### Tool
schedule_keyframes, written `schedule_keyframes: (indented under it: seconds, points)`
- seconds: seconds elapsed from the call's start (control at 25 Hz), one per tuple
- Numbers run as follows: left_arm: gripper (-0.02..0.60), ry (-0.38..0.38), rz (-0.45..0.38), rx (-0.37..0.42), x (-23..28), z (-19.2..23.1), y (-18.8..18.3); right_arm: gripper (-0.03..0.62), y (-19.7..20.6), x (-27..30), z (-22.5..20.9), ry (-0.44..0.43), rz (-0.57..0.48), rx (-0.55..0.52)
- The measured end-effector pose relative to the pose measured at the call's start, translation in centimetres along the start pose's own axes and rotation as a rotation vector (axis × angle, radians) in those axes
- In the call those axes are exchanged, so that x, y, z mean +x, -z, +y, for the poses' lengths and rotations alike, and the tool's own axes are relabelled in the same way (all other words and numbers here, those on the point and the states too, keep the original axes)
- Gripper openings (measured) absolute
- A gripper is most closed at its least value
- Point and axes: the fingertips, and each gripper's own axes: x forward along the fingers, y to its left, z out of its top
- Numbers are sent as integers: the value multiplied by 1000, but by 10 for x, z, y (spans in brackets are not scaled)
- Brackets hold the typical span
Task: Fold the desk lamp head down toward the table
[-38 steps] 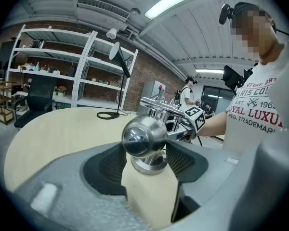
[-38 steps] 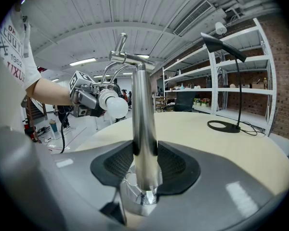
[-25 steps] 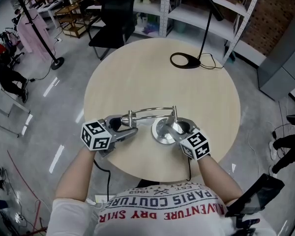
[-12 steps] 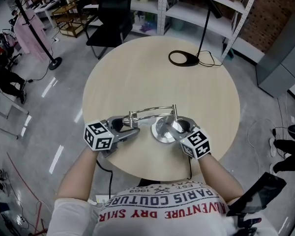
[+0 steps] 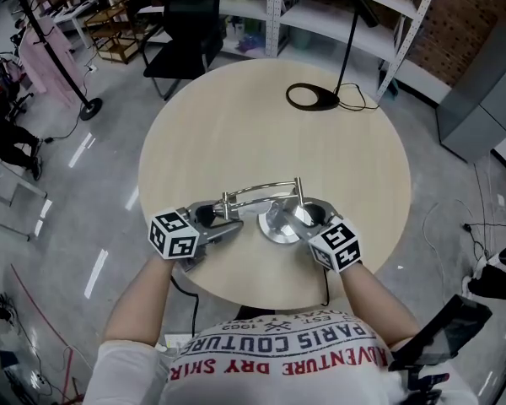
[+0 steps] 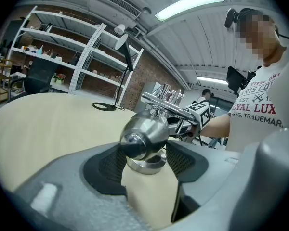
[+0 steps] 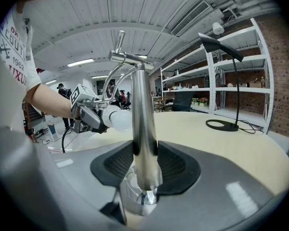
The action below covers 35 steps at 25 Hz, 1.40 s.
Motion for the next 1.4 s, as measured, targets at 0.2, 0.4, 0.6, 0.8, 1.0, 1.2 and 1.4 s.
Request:
schedule_keyframes:
  seconds: [0.2, 0.4, 0.6, 0.8, 1.0, 1.2, 1.4]
  points:
    - [259, 7, 2, 2, -1, -1, 2, 155, -1, 0, 3, 8, -5, 5]
    - [259, 16, -1, -9, 6, -1, 3, 155, -2, -2, 1, 14, -5, 7]
    - [259, 29, 8, -26, 10, 1, 9, 155, -3, -1, 2, 14, -3, 9]
    - [259, 39, 13, -36, 18, 1, 14, 155, -2, -1, 2, 19, -11, 16]
    - [259, 32, 11, -43, 26, 4, 18, 155, -2, 1, 0, 18, -6, 16]
    - [259, 31, 12, -54, 35, 5, 22, 155, 0, 0, -3, 20, -10, 23]
    - [259, 19, 14, -53, 38, 4, 24, 155, -2, 0, -1, 16, -7, 17]
